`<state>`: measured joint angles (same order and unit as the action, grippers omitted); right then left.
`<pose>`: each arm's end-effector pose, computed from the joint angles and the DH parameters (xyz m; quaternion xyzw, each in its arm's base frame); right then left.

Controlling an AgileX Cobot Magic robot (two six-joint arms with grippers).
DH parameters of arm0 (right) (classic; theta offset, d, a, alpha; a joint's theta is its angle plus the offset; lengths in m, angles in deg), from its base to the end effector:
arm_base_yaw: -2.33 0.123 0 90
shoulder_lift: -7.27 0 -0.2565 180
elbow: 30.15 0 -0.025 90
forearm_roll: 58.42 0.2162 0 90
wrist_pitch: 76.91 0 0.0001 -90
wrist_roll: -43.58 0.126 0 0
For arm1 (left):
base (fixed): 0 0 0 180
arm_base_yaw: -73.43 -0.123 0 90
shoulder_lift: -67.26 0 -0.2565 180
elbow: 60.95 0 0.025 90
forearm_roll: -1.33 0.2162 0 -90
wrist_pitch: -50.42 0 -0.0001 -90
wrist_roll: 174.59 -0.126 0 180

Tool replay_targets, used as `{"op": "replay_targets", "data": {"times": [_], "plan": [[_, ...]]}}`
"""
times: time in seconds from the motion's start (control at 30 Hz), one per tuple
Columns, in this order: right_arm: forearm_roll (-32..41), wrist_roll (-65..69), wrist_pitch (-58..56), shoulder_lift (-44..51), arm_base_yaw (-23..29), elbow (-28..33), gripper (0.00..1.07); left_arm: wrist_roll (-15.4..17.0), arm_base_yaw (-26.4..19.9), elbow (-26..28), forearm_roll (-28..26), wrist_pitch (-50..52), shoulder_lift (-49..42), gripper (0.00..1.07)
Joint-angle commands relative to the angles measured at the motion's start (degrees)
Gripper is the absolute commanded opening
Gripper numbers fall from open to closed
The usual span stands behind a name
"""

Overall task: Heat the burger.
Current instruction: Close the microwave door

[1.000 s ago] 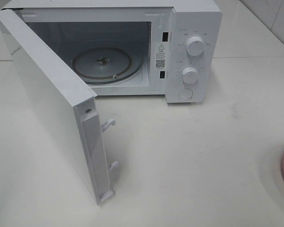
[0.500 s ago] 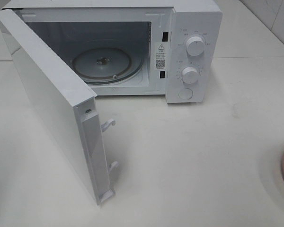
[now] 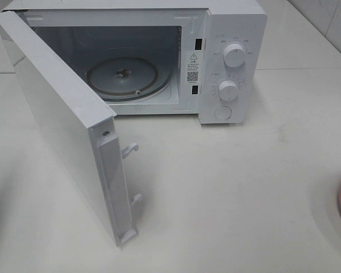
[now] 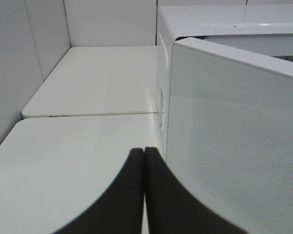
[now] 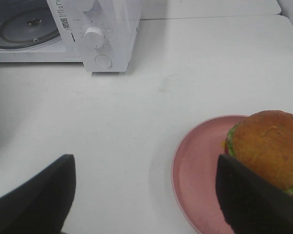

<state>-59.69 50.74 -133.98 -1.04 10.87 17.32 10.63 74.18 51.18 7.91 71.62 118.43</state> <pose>0.0270 0.0017 0.2533 -0.0099 0.8331 0.0645 0.5493 0.1649 -0.0074 0.2222 0.0246 0.7541 -0.0147 0.6562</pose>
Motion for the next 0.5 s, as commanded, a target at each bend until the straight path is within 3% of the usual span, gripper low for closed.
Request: {"op": "replay_targets", "data": {"times": [0.03, 0.17, 0.2, 0.23, 0.27, 0.3, 0.5], "plan": [[0.0, -0.92, 0.0, 1.43, -0.34, 0.34, 0.76, 2.52, -0.23, 0.0, 3.09, 5.67, 3.95, 0.0], [0.0, -0.92, 0.0, 1.43, -0.34, 0.34, 0.76, 9.11, -0.23, 1.15, 10.71, 12.26, 11.86, 0.0], [0.0, -0.92, 0.0, 1.43, -0.34, 0.34, 0.76, 9.11, -0.23, 1.15, 10.71, 12.26, 11.86, 0.0], [0.0, -0.92, 0.0, 1.43, -0.34, 0.34, 0.76, 11.34, -0.23, 1.2, 15.18, 16.62, 15.01, 0.0], [0.0, -0.92, 0.0, 1.43, -0.34, 0.34, 0.76, 11.34, -0.23, 1.2, 15.18, 16.62, 15.01, 0.0], [0.0, -0.92, 0.0, 1.43, -0.34, 0.34, 0.76, 13.06, -0.23, 1.2, 19.19, 20.8, 17.76, 0.0], [0.0, -0.92, 0.0, 1.43, -0.34, 0.34, 0.76, 14.04, 0.74, 2.23, 26.3, 28.88, 24.92, 0.0]]}}
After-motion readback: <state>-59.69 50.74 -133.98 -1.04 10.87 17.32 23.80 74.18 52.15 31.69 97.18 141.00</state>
